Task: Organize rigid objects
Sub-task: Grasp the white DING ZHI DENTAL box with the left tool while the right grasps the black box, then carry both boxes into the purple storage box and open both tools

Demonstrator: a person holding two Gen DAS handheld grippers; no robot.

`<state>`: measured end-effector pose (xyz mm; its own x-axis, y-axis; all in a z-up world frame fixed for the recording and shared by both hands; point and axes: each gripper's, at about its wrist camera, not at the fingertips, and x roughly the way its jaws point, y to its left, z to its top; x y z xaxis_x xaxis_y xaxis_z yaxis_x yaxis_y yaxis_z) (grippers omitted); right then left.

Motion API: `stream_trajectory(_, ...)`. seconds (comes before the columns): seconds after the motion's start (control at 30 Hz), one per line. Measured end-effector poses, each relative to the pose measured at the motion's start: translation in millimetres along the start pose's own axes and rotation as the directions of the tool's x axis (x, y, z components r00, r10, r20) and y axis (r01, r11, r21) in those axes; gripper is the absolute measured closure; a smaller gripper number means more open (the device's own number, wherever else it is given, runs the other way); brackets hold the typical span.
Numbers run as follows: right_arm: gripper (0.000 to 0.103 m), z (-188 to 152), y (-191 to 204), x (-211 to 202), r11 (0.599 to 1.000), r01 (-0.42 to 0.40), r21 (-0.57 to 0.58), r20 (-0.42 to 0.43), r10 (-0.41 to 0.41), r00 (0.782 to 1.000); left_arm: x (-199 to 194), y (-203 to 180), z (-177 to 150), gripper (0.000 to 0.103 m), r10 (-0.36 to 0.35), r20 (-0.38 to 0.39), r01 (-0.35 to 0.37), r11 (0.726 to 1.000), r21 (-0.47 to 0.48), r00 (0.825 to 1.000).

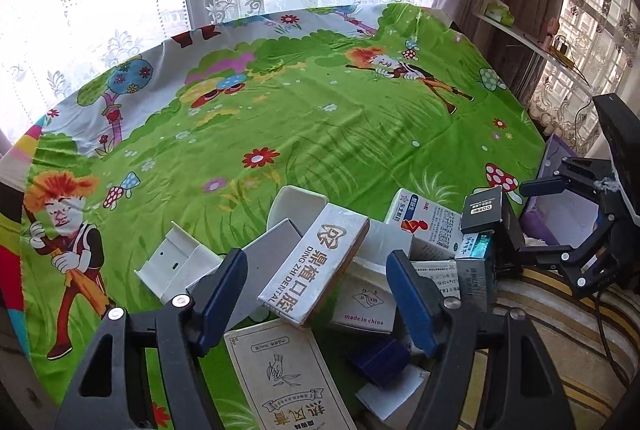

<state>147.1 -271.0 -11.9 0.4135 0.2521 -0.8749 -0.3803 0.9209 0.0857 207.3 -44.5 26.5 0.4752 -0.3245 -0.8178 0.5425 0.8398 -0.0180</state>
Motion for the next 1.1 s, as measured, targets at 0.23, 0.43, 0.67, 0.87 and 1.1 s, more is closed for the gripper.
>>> stream_trajectory(0.23, 0.028, 4.3, 0.1, 10.4, 1.000, -0.028, 0.001, -0.024, 0.028, 0.999, 15.1, -0.2, 2.9, 0.037, -0.023, -0.053, 0.025, 0.999, 0.035, 0.998)
stream_trajectory(0.43, 0.054, 6.2, 10.2, 16.7, 0.996, -0.075, -0.045, -0.046, 0.073, 0.996, 21.9, 0.9, -0.5, 0.053, -0.037, -0.086, 0.040, 0.999, 0.033, 0.996)
stream_trajectory(0.67, 0.060, 6.5, 21.6, 11.4, 0.990, -0.103, -0.095, -0.024, 0.101, 0.995, 17.9, -3.0, -2.7, 0.067, -0.043, -0.087, 0.047, 0.998, 0.042, 0.995)
stream_trajectory(0.87, 0.060, 6.7, 24.0, 5.8, 0.988, -0.112, -0.104, -0.008, 0.111, 0.994, 10.7, -12.4, -4.6, 0.069, -0.043, -0.078, 0.047, 0.998, 0.049, 0.996)
stream_trajectory(1.1, 0.060, 6.9, 22.6, -2.8, 0.990, -0.111, -0.087, 0.021, 0.113, 0.993, 0.3, -19.0, -11.7, 0.069, -0.050, -0.048, 0.051, 0.999, 0.018, 0.998)
